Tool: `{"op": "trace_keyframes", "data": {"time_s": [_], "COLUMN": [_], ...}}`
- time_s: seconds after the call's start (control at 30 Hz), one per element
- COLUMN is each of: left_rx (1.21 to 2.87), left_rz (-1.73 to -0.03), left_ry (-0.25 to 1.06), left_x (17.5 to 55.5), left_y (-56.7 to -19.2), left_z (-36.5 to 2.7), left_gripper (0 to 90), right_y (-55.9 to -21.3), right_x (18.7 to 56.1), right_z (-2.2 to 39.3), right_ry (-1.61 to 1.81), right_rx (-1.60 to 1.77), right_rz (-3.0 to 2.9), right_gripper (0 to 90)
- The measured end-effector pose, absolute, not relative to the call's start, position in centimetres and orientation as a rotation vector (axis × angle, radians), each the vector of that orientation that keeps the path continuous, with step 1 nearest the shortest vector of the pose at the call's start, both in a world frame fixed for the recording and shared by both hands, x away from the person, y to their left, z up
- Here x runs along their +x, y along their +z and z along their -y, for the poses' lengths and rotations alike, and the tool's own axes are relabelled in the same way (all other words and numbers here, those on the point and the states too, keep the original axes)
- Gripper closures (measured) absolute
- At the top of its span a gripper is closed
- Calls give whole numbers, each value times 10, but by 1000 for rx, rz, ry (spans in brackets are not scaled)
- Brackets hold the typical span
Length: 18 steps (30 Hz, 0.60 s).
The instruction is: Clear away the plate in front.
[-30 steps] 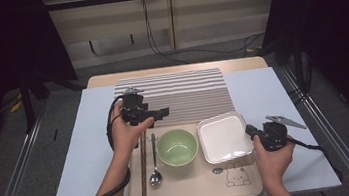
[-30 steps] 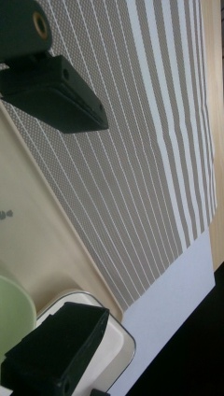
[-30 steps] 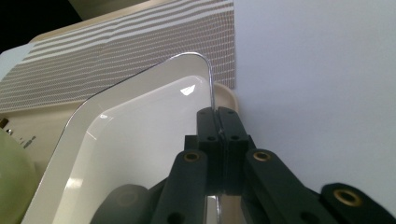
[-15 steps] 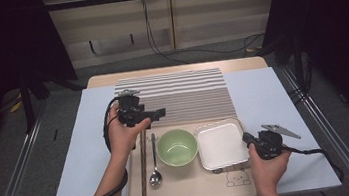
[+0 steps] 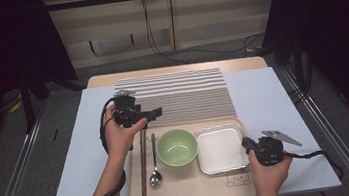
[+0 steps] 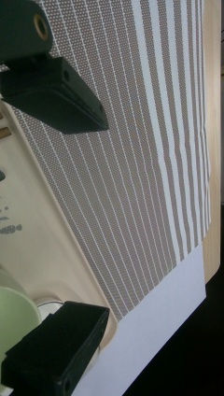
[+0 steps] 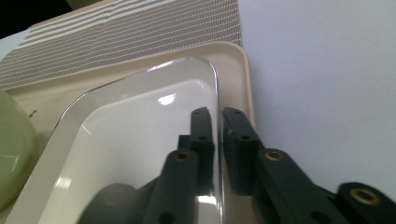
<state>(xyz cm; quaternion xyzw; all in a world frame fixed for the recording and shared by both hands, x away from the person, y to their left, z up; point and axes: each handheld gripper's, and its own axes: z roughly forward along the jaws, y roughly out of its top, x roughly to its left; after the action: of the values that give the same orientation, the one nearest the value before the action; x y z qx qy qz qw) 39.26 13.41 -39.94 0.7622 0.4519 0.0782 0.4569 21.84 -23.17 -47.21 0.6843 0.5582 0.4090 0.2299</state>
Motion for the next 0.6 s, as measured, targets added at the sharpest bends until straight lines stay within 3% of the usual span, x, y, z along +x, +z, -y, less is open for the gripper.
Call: {"op": "trace_keyframes", "data": {"time_s": [0.4, 0.6], "left_rx": [1853, 1861], "left_rz": [-1124, -1134], "left_ry": [215, 235], "left_x": [391, 387], "left_y": [-392, -393], "left_z": [-138, -142], "left_gripper": [93, 90], "right_y": [-465, -457], "right_x": [216, 217], "right_z": [243, 252], "right_ry": [1231, 1291], "right_rx": [1672, 1617], "right_rz": [-1557, -1610], "right_gripper": [406, 252]}}
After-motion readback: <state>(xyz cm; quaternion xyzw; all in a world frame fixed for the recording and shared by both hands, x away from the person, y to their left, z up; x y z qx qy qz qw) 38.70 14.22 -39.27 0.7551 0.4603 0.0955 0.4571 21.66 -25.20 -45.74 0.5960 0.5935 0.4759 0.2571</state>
